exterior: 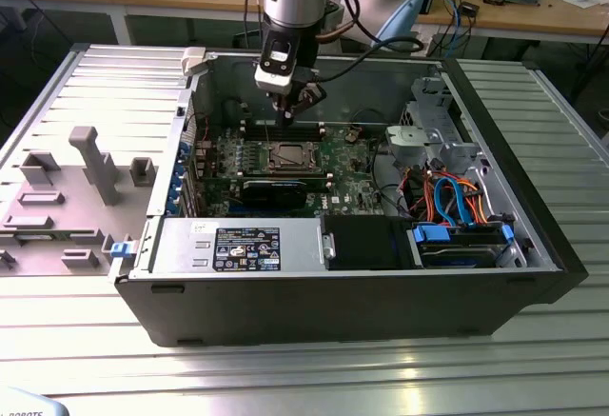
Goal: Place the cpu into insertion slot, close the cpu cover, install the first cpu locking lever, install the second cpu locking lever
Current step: 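Install the first cpu locking lever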
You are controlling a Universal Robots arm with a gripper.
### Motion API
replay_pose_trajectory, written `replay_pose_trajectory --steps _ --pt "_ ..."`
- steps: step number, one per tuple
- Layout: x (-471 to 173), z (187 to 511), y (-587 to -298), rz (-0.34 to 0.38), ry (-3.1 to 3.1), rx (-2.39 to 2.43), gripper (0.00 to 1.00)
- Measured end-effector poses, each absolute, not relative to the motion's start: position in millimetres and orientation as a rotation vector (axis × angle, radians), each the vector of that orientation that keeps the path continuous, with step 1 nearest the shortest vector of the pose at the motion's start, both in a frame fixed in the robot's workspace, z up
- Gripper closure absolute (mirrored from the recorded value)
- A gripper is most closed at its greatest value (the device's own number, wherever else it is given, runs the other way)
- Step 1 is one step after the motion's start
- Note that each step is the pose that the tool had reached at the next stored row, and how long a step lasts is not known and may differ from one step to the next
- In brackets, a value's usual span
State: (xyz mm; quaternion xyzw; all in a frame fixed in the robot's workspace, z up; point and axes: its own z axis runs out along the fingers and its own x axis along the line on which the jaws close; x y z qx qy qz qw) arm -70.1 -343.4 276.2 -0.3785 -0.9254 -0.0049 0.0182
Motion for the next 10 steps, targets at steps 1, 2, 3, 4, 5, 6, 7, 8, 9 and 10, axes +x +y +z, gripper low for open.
replay_pose_trajectory --steps 1,2,3,4,5,6,7,8,9,10 --pt "-71.5 276.2 -343.3 -0.016 -2.875 -1.174 0.89" --pt "-73.0 276.2 -343.4 -0.016 -2.88 -1.163 0.89" --pt "-73.1 276.2 -343.4 -0.015 -2.892 -1.132 0.89" --pt "-73.1 276.2 -343.5 -0.014 -2.9 -1.11 0.89" --pt "-73.1 276.2 -343.5 -0.013 -2.913 -1.078 0.89" --pt "-73.1 276.2 -343.5 -0.013 -2.923 -1.048 0.89" --pt "-73.1 276.0 -343.4 -0.013 -2.936 -1.011 0.89" --pt "-73.2 276.1 -343.4 -0.013 -2.943 -0.998 0.89" --pt "-73.2 276.0 -343.4 -0.018 -2.952 -0.995 0.89" --pt "-73.5 275.9 -343.4 -0.026 -2.97 -0.995 0.89"
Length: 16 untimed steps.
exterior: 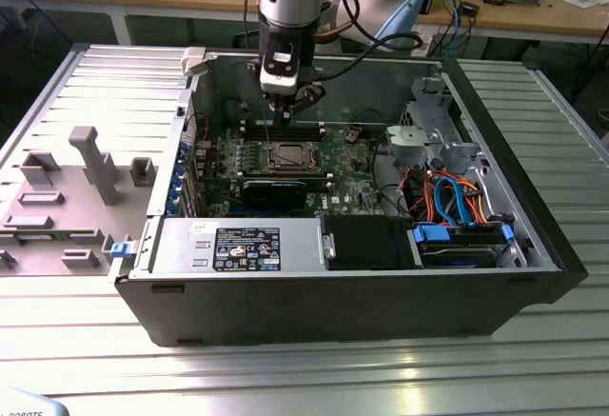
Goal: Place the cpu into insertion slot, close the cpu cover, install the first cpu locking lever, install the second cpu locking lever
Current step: 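Install the first cpu locking lever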
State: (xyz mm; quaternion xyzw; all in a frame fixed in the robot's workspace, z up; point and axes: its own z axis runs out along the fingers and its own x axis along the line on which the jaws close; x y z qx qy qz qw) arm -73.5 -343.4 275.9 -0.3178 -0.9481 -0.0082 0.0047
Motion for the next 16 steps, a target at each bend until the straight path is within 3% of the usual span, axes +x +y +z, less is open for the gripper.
replay_pose_trajectory --steps 16 --pt "-75.0 272.9 -343.5 -0.053 -3.107 -0.635 0.89"
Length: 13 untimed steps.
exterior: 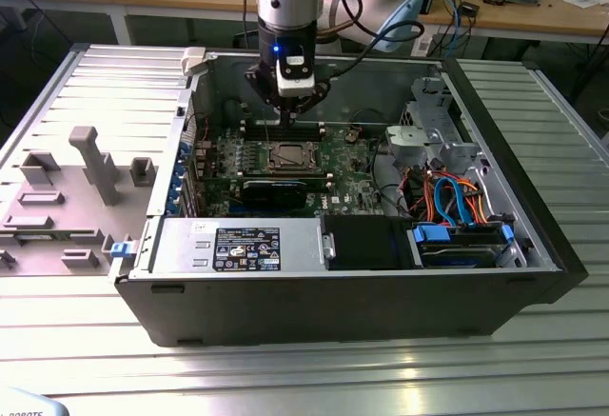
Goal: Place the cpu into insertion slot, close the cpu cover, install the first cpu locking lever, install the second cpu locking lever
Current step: 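Install the first cpu locking lever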
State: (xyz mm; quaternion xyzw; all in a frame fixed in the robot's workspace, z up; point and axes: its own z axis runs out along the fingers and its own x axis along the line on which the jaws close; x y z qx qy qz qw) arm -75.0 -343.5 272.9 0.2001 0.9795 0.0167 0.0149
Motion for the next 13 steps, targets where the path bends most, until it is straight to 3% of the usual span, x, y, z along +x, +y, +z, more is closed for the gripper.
replay_pose_trajectory --steps 13 --pt "-78.8 271.2 -344.4 0.065 3.098 0.024 0.89"
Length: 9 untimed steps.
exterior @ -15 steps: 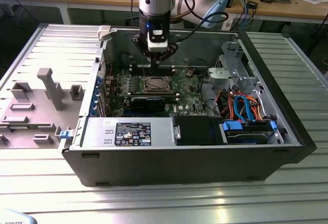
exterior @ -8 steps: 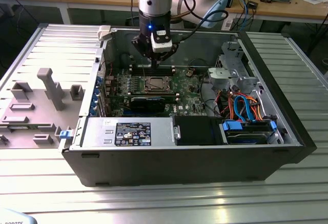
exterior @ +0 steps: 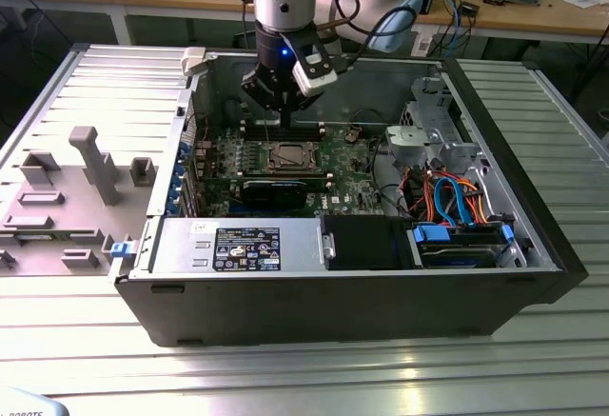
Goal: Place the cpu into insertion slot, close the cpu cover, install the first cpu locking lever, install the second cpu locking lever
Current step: 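Install the first cpu locking lever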
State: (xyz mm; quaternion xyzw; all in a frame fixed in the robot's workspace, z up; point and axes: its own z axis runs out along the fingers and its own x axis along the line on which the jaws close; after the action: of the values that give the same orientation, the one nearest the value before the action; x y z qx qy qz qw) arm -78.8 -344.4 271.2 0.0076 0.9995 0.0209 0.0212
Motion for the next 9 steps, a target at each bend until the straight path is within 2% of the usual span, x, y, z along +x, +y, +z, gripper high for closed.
replay_pose_trajectory --steps 9 --pt "-79.0 271.0 -344.3 0.069 3.091 -0.239 0.89"
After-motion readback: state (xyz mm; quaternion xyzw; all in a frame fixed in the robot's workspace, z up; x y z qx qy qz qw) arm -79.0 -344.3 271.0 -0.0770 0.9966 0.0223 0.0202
